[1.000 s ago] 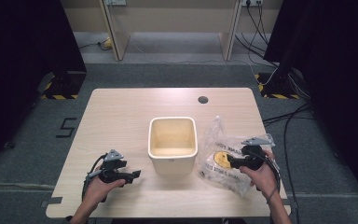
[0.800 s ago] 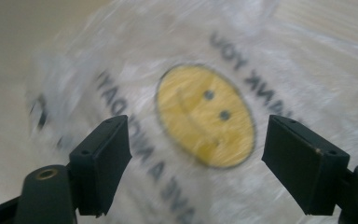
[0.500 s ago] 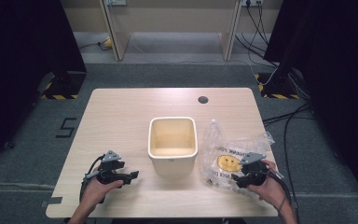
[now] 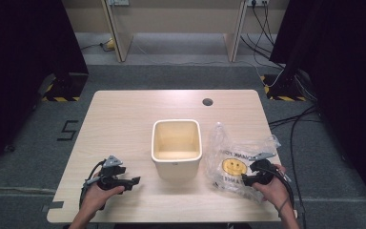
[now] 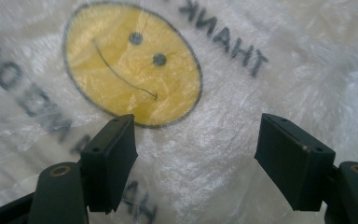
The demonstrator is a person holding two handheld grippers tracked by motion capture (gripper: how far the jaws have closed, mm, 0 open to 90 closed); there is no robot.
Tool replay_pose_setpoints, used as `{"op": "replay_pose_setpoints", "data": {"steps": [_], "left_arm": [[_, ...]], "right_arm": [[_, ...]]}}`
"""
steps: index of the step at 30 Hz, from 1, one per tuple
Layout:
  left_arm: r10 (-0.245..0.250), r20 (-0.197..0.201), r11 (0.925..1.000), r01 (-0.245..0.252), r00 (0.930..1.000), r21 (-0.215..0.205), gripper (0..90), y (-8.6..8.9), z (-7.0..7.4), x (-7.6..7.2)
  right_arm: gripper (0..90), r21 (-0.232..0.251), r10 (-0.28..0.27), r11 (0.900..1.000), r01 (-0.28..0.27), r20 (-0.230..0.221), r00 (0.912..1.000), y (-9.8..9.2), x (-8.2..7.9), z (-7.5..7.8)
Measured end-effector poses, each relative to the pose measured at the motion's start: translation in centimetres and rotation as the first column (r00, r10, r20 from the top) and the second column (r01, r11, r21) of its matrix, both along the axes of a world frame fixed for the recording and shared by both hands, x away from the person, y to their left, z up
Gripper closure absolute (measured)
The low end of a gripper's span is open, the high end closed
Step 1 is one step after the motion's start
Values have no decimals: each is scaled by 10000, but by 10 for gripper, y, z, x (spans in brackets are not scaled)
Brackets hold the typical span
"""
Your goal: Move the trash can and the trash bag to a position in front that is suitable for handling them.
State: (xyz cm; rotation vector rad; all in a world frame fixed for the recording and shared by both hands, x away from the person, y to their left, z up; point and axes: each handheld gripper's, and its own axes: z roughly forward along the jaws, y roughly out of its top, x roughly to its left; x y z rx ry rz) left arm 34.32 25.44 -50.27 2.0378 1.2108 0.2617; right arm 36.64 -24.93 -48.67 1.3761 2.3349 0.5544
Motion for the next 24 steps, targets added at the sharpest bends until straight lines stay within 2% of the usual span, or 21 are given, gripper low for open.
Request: {"op": "replay_pose_setpoints", "data": {"steps": [3, 4, 6, 10, 11, 13, 15, 16, 17, 19, 20, 22, 24], "left_arm": [[-4, -3, 10000, 4, 10000, 12, 211, 0, 0, 1], [-4, 3, 10000, 4, 10000, 21, 211, 0, 0, 1], [15, -17, 10000, -15, 10000, 31, 211, 0, -1, 1], [49, -48, 10000, -49, 10000, 48, 212, 1, -1, 2], [48, -58, 10000, -47, 10000, 55, 212, 0, -2, 1], [27, -38, 10000, -27, 10000, 42, 212, 0, -1, 2], [36, -37, 10000, -36, 10000, 45, 212, -1, -1, 2], [8, -30, 10000, -7, 10000, 66, 212, -1, -2, 2], [-12, -32, 9999, 12, 10000, 109, 212, -1, -2, 1], [-24, -1, 9999, 24, 10000, 161, 212, -2, -1, 1], [-19, 14, 9999, 19, 10000, 168, 212, -2, -1, 1], [-38, 5, 9999, 38, 10000, 167, 212, -2, -1, 1], [-3, -2, 9999, 3, 10000, 155, 212, -1, -1, 1]], "right_arm": [[283, 180, 312, 9993, -316, 238, 9992, -5, 14, -4], [288, 91, 767, 9970, -772, 465, 9960, -5, 20, -4], [290, 94, 1276, 9917, -1284, 625, 9899, -9, 33, -5], [319, -176, 1881, 9821, -1873, 1077, 9762, -16, 53, -6], [313, -164, 1912, 9815, -1906, 1129, 9750, -17, 56, -4], [300, 15, 1598, 9868, -1617, 1462, 9763, -16, 55, 3], [281, 353, 768, 9959, -833, 1561, 9848, -11, 50, 13], [281, 353, 768, 9959, -833, 1561, 9848, -11, 50, 13], [258, 946, -174, 9955, 20, 1632, 9864, 0, 44, 21], [258, 1583, -706, 9864, 435, 1697, 9830, 14, 39, 22], [258, 1784, -661, 9833, 368, 1611, 9847, 25, 37, 21], [258, 1889, -387, 9819, 104, 1471, 9884, 44, 33, 18], [258, 1703, 103, 9848, -341, 1388, 9903, 58, 30, 12]]}}
